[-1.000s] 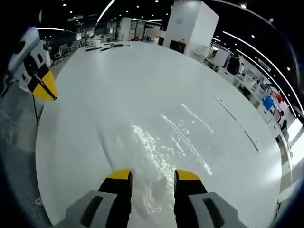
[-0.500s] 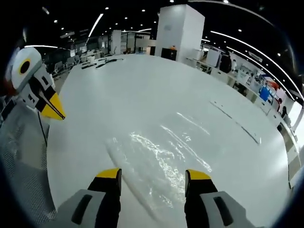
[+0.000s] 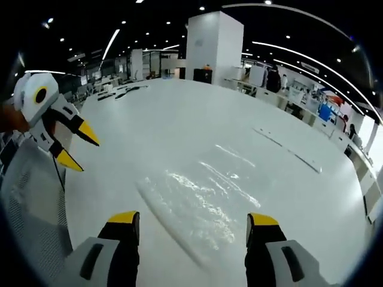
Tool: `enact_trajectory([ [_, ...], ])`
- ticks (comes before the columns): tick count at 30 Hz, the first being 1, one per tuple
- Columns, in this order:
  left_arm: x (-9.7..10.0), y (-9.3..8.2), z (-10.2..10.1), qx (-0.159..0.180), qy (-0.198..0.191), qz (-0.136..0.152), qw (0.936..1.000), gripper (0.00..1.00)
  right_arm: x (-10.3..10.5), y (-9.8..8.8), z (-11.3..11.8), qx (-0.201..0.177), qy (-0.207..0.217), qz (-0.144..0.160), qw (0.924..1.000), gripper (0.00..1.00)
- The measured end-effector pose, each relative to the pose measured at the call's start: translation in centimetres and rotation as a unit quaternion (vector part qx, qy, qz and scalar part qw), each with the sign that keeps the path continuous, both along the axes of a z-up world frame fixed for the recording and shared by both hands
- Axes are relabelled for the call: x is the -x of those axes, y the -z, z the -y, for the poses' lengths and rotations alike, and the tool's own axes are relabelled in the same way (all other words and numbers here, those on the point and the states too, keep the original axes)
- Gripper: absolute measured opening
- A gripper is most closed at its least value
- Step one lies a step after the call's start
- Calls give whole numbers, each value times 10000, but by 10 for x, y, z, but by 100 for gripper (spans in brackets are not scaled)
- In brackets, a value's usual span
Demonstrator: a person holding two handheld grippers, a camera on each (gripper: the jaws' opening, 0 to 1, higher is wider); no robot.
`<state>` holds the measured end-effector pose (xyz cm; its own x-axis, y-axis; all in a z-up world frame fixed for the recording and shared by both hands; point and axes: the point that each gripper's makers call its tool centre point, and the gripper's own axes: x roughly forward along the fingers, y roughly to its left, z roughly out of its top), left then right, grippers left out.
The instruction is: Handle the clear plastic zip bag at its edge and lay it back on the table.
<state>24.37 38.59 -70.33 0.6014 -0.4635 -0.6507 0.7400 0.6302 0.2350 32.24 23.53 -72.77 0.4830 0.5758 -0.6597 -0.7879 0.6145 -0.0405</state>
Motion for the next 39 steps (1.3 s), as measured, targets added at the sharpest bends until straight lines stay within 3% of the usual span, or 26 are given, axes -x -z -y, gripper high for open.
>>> enact_trajectory([
  [4,-3,-2,-1,95,-162,-23,9998,47,3,-5,1,-134,106,7,9999,81],
  [9,-6,-3,-3,297,-314,-51,9991,53,11,-12,3,-284,227,86,9993,85],
  [15,-7,-7,-4,444,-569,-6,9974,79,12,-14,13,-364,410,146,9984,89],
  [20,-9,-5,-8,636,-681,-56,9956,82,16,-14,20,-479,593,136,9970,93],
  [29,-6,-5,-6,1016,-835,-127,9912,98,25,-26,28,-823,836,259,9928,99],
  [32,-6,-7,-1,1356,-879,-213,9866,99,27,-31,31,-906,890,427,9910,100],
  [34,-4,-5,-2,1392,-995,-359,9846,99,27,-32,33,-948,950,453,9899,100],
  [37,-5,-12,-1,1445,-937,-144,9850,99,31,-36,33,-1084,1082,351,9876,100],
  [39,-2,-11,-1,1373,-996,-244,9852,99,33,-40,34,-1177,1167,333,9856,100],
])
